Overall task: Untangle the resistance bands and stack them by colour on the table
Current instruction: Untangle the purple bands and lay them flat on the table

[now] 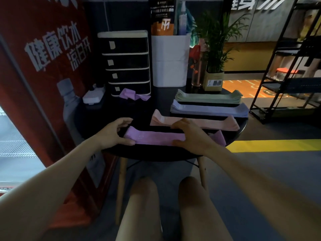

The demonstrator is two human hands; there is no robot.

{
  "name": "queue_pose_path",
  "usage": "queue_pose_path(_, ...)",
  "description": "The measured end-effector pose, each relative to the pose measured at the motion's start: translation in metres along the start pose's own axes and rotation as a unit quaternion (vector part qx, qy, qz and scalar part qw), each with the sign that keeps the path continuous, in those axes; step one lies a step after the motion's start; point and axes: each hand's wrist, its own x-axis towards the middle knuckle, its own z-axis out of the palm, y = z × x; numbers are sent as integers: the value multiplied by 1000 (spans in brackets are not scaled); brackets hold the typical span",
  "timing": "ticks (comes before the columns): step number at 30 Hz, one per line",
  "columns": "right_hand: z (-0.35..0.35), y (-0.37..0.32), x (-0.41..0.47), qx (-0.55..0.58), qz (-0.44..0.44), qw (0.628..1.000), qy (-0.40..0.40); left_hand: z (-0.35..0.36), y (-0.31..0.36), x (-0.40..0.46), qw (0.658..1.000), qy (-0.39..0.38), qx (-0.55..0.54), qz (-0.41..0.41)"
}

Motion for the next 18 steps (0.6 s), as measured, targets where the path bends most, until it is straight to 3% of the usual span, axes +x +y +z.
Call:
queue_pose_path(3, 22, -19, 22, -19, -4, 996, -87, 2, -4, 4, 999, -33, -3, -9)
queue_pose_path(7, 34, -25, 42, -14, 7, 992, -124, 1, -8, 6, 999, -39, 20, -6)
queue_pose_path(18, 42, -25, 46, -12, -39, 996, -84, 2, -12, 5, 999, -20, 21, 15)
